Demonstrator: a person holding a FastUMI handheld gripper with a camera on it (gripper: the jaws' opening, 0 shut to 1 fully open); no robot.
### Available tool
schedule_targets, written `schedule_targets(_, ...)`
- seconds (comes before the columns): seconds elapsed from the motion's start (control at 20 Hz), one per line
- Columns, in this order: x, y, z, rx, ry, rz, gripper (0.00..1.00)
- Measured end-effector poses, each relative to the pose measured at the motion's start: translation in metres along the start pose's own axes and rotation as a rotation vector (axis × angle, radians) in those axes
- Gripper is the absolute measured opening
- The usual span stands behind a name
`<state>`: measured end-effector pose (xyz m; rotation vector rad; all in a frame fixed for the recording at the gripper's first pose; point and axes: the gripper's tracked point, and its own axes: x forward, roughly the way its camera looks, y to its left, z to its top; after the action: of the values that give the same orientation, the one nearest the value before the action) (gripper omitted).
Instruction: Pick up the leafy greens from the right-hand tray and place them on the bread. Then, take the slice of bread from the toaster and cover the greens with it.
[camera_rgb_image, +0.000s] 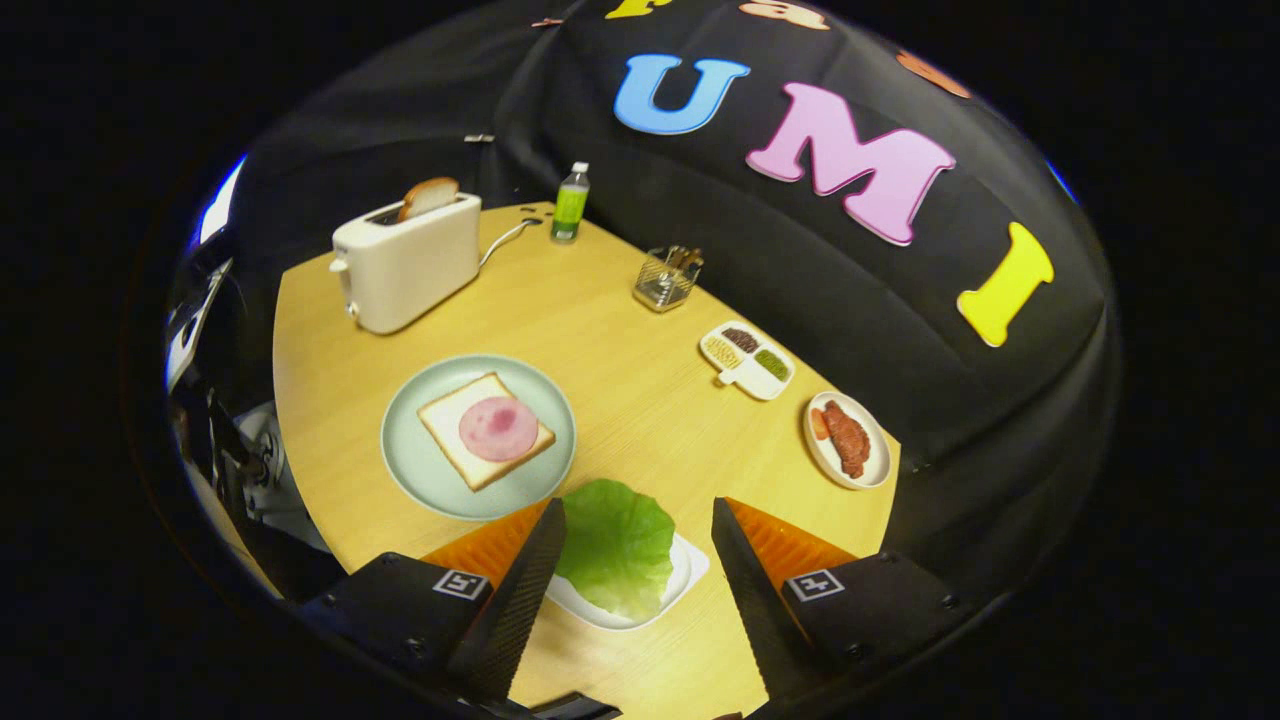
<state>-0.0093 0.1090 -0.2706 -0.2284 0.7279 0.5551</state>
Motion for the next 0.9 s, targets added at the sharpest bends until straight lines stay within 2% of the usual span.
schedule_targets(0.1,0.021,0.006,-0.018,0.025,0.065,0.042,0.92)
schedule_targets(0.2,0.043,0.013,-0.041,0.097,0.142,0.076,0.87)
schedule_targets(0.4,0.074,0.010,-0.073,0.173,0.232,0.083,0.86)
schedule_targets(0.65,0.094,0.019,-0.102,0.182,0.306,0.117,0.70)
schedule_targets(0.8,0.098,0.026,-0.103,0.243,0.317,0.157,0.54)
schedule_targets(0.85,0.095,0.026,-0.104,0.277,0.327,0.160,0.54)
schedule_targets(0.9,0.095,0.019,-0.103,0.293,0.330,0.143,0.46)
